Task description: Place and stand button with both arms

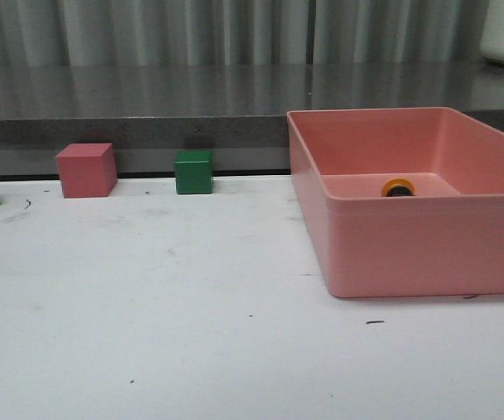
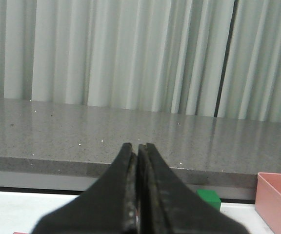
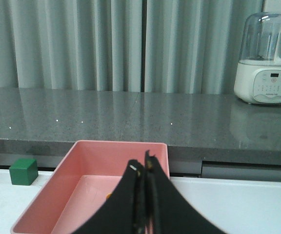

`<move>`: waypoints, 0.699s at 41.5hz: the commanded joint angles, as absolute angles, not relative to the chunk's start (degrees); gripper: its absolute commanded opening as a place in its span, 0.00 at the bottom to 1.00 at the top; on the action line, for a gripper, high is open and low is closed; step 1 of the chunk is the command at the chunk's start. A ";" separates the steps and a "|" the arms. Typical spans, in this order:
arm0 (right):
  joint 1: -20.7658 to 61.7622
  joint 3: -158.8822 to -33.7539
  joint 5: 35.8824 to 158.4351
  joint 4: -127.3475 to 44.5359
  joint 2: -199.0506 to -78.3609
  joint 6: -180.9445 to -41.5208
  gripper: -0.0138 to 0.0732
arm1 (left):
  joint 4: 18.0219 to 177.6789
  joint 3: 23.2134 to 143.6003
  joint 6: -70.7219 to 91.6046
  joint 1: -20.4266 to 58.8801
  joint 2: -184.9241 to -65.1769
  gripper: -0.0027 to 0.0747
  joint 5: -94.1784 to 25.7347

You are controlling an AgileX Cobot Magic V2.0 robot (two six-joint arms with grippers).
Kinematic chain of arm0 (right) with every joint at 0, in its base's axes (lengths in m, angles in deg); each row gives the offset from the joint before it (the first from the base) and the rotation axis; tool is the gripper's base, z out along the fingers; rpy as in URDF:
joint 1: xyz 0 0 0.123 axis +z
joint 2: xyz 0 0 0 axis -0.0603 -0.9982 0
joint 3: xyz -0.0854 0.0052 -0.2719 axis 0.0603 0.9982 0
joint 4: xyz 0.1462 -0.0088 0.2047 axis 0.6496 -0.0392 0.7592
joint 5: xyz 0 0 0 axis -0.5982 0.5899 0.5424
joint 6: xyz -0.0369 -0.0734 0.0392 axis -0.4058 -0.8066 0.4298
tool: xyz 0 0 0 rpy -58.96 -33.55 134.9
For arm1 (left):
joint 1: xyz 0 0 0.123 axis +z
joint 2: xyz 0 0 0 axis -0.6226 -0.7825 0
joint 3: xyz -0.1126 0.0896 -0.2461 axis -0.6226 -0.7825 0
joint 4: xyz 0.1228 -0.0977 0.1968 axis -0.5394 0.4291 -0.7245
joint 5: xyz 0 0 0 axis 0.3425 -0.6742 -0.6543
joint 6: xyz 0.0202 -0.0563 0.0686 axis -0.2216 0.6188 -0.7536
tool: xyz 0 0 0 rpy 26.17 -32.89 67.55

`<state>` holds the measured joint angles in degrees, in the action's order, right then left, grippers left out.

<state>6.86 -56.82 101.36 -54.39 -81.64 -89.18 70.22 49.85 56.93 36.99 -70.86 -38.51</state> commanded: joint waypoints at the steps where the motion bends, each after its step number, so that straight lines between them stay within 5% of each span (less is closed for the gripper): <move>1: 6.88 -63.63 101.33 -55.12 -86.22 -89.18 0.08 | 70.74 57.54 56.92 36.93 -76.59 0.01 -42.20; 14: 6.88 -73.01 118.33 -55.12 -99.94 -89.18 0.08 | 70.89 64.72 56.92 36.93 -89.96 0.01 -52.67; 29: 6.88 -73.01 119.55 -54.99 -108.62 -89.18 0.08 | 72.12 64.72 56.92 36.93 -95.79 0.01 -52.84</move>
<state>6.86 -70.98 123.17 -54.41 -106.93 -89.18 71.68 62.78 56.93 36.99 -94.36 -57.39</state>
